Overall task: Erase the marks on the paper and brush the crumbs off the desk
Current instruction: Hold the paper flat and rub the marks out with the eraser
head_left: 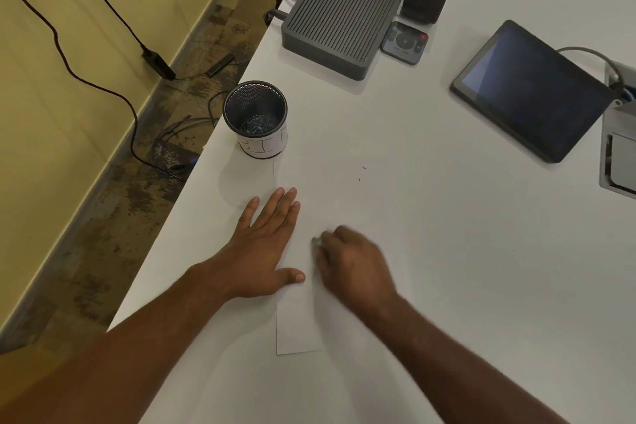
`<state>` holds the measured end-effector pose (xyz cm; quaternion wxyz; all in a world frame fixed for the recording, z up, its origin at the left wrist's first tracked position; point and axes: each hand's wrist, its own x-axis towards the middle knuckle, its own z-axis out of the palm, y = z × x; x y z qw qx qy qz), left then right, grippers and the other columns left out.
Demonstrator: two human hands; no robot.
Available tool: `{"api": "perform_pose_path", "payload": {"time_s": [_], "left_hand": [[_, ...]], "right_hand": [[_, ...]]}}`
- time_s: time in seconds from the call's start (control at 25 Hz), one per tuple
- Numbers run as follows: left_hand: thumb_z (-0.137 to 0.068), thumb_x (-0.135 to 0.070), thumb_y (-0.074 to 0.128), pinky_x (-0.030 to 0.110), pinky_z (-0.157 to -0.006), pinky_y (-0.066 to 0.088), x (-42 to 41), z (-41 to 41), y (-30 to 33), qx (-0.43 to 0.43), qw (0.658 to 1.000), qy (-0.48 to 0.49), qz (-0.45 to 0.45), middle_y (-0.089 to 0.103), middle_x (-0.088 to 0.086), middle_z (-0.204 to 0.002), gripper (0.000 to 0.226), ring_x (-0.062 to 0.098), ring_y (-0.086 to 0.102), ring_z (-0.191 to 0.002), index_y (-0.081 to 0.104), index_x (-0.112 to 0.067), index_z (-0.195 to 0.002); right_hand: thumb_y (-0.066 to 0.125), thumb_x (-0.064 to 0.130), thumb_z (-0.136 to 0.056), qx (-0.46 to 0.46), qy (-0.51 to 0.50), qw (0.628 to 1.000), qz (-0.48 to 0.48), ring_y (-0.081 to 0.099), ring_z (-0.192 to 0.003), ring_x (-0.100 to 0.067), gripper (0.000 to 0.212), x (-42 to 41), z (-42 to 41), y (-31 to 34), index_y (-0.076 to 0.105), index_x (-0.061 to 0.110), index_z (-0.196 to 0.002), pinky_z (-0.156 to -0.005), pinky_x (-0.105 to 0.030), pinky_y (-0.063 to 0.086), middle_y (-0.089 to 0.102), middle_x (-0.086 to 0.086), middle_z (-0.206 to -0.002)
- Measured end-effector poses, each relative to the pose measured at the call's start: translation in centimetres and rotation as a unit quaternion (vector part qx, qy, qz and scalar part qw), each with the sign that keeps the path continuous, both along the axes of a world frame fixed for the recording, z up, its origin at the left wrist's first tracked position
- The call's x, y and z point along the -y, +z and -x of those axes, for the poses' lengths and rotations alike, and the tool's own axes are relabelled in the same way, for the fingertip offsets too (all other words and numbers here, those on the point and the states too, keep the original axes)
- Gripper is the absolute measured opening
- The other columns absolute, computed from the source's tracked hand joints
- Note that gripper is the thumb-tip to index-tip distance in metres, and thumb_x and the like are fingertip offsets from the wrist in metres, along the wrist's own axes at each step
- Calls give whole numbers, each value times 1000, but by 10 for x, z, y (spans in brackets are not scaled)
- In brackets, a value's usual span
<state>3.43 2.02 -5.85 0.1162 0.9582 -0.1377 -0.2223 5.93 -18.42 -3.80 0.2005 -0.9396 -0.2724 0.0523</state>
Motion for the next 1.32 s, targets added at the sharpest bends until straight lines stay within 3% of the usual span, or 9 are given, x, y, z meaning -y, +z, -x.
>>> {"api": "perform_pose_path", "payload": {"time_s": [0.16,0.32,0.48,0.68,0.84,1.0,1.16,1.24,1.32], "left_hand": [[-87,-77,39,47,-119,-19,1,0,1,-5,1000,4,2,-44,1,-156,112,16,-42,-142,-26,-12,-153],[-86,-78,36,49,-119,-16,1,0,-2,8,1000,0,7,-40,3,-158,111,18,-38,-145,-22,-12,-155],[-85,-79,36,49,-119,-15,0,0,-4,16,1000,3,12,-37,2,-160,112,18,-36,-146,-20,-13,-155],[-85,-80,31,49,-118,-15,0,1,-5,27,1000,-1,0,-40,2,-159,111,19,-37,-146,-24,-13,-154],[-84,-81,34,49,-118,-13,0,1,-6,30,1000,0,7,-38,0,-160,112,19,-33,-148,-19,-13,-156],[-84,-81,33,50,-118,-10,0,3,-8,33,999,-7,-4,-35,0,-161,111,20,-29,-149,-17,-15,-157],[-83,-82,33,50,-118,-8,0,2,-9,33,999,-7,-13,-30,2,-164,112,21,-26,-151,-14,-14,-157],[-83,-82,33,50,-118,-9,0,2,-8,32,999,-1,-9,-32,1,-163,112,20,-27,-150,-15,-14,-157],[-83,-81,32,50,-118,-12,2,1,-6,20,1000,4,-1,-39,-1,-159,111,18,-34,-147,-20,-15,-156]], "right_hand": [[63,17,-88,60,-184,981,1,50,-50,-26,30,27,-60,1,54,14,-60,-47,-29,41,48,-3,-59],[64,14,-85,17,17,1000,1,50,-54,-25,17,-7,-4,-3,58,13,-70,-48,-29,36,52,-4,-65],[62,18,-89,53,-194,980,-4,51,-52,-27,29,24,-73,-4,54,14,-61,-49,-29,36,49,-3,-61],[67,13,-83,21,12,1000,4,53,-55,-27,14,-1,-26,-3,59,12,-71,-48,-26,34,53,-4,-65],[65,15,-86,71,-201,977,-1,53,-51,-29,27,25,-91,-3,55,13,-61,-47,-29,39,50,-5,-60],[67,12,-82,39,-7,999,17,52,-52,-28,16,-5,-47,-7,58,13,-69,-46,-27,34,53,-5,-64],[66,12,-85,88,-206,975,-7,50,-47,-28,27,26,-114,-5,56,12,-60,-44,-29,43,49,-5,-57],[68,9,-82,56,-160,986,-5,50,-47,-29,25,11,-99,2,55,12,-60,-44,-29,39,50,-6,-57],[65,12,-85,55,-34,998,4,52,-51,-29,20,-8,-64,-6,57,12,-67,-45,-28,35,53,-6,-63]]}}
